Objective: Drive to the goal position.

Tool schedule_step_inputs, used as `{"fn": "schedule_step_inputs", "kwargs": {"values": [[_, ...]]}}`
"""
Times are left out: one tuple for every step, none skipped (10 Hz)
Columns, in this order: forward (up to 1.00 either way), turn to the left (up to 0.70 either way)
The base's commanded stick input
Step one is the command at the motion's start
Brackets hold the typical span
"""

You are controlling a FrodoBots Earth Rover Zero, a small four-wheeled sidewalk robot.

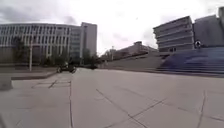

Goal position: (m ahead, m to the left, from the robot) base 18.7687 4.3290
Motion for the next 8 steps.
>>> {"fn": "schedule_step_inputs", "kwargs": {"values": [[0.7, 0.02], [0.7, 0.02], [0.7, 0.02], [0.7, 0.02], [0.7, 0.02], [0.7, 0.02], [0.7, 0.02], [0.7, 0.02]]}}
